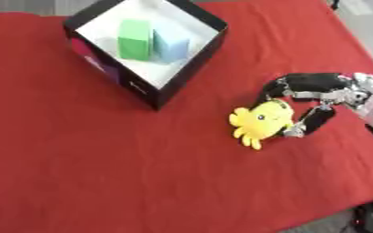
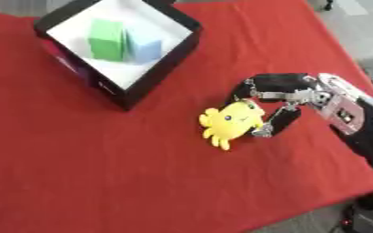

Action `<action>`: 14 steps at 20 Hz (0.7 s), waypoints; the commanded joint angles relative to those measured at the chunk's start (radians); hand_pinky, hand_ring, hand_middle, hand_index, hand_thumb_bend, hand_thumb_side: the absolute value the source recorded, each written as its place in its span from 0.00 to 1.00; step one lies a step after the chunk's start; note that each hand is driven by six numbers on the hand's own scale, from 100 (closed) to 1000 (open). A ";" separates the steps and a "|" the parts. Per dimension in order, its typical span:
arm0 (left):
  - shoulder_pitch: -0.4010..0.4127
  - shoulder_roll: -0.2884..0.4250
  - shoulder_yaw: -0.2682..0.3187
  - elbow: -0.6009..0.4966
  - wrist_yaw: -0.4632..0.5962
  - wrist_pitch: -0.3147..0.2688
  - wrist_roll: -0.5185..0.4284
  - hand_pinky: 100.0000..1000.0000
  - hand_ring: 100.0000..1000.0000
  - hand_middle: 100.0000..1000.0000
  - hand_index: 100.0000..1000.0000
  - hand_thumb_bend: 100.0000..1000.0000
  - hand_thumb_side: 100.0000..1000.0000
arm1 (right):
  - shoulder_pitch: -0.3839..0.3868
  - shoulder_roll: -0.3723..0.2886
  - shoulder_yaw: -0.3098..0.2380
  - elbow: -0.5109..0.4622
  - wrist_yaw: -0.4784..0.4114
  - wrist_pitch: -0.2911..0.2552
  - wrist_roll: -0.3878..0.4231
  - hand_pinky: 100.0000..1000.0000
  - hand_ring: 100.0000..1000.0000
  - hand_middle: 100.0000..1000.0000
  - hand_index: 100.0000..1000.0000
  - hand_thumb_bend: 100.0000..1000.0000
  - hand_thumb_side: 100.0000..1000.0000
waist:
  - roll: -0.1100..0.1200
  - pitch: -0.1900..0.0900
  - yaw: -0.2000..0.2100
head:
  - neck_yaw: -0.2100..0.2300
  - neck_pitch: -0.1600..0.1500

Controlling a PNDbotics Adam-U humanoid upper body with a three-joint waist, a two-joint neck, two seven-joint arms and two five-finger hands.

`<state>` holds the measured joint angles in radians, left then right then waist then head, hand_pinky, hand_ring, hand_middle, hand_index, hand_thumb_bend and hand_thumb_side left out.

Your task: Pick up objects on the table and place them in the box.

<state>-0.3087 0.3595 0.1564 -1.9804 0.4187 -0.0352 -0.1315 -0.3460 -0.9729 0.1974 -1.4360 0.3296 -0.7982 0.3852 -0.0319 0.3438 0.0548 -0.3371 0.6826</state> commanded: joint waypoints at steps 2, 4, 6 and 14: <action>-0.004 0.017 0.001 -0.017 -0.009 -0.002 -0.005 0.78 0.67 0.66 0.74 0.00 0.66 | -0.010 -0.045 -0.023 -0.010 -0.035 -0.109 0.086 0.79 0.65 0.46 0.70 0.13 0.12 | 0.009 -0.008 -0.005 | -0.003 -0.006; -0.004 0.017 0.001 -0.017 -0.008 -0.003 -0.005 0.78 0.67 0.66 0.74 0.00 0.66 | -0.010 -0.054 -0.029 -0.015 -0.051 -0.109 0.080 0.79 0.65 0.45 0.69 0.12 0.11 | 0.009 -0.009 -0.005 | -0.007 -0.005; -0.003 0.018 0.001 -0.018 -0.008 -0.003 -0.004 0.78 0.67 0.66 0.74 0.00 0.66 | -0.010 -0.065 -0.036 -0.023 -0.072 -0.109 0.074 0.79 0.64 0.44 0.69 0.12 0.11 | 0.008 -0.011 -0.006 | -0.015 -0.005; -0.002 0.019 0.000 -0.019 -0.007 -0.001 -0.004 0.78 0.67 0.66 0.74 0.00 0.66 | -0.015 -0.120 -0.073 -0.065 -0.188 -0.109 0.066 0.78 0.62 0.42 0.67 0.09 0.10 | 0.005 -0.013 -0.006 | -0.023 -0.003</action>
<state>-0.3072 0.3595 0.1564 -1.9804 0.4148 -0.0365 -0.1328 -0.3517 -1.0395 0.1465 -1.4802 0.1636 -0.8166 0.3668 -0.0319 0.3438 0.0500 -0.3588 0.6826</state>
